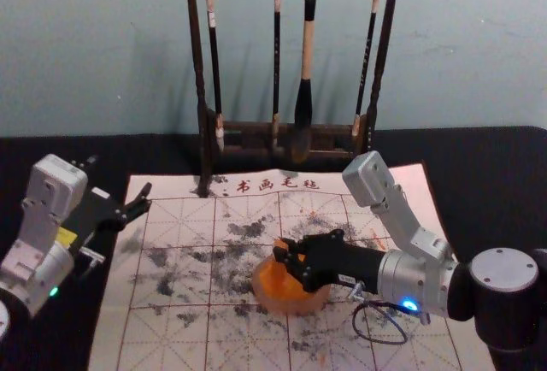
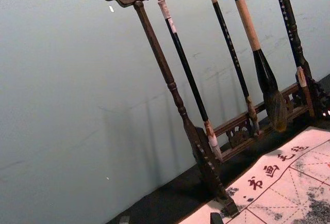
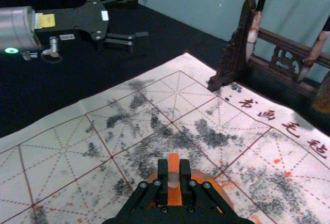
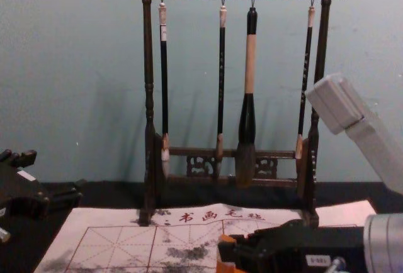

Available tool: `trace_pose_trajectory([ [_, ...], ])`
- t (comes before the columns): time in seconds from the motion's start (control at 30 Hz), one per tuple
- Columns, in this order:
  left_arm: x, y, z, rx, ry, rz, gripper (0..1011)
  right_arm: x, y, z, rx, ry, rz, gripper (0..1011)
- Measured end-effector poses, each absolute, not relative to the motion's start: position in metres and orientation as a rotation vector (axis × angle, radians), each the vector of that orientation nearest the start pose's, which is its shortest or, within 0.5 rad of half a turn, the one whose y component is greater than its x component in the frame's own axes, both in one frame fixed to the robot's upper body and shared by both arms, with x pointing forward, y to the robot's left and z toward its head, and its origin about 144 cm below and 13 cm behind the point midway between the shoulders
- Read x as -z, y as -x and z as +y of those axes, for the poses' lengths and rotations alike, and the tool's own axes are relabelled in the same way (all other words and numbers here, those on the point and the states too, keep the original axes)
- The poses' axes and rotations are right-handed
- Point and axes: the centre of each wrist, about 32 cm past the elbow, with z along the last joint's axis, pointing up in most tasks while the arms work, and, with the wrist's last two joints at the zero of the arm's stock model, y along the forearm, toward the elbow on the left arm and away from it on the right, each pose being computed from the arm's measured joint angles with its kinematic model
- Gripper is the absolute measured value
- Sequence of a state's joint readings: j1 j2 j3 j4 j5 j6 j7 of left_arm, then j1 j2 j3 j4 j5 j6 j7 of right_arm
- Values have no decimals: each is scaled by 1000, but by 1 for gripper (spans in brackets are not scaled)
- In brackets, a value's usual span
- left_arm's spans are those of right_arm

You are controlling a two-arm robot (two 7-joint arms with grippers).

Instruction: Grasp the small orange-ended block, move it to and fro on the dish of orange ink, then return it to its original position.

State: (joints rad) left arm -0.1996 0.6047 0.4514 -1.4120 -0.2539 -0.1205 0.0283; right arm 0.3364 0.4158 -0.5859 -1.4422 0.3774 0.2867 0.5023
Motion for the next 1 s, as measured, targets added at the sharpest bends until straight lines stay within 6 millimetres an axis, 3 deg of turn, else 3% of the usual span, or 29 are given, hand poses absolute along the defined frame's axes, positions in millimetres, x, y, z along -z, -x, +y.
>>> trace_pose_trajectory([
  [1.0, -1140, -489, 310, -1248, -304, -285, 1010, -1170, -511, -223, 681, 376, 114, 62],
])
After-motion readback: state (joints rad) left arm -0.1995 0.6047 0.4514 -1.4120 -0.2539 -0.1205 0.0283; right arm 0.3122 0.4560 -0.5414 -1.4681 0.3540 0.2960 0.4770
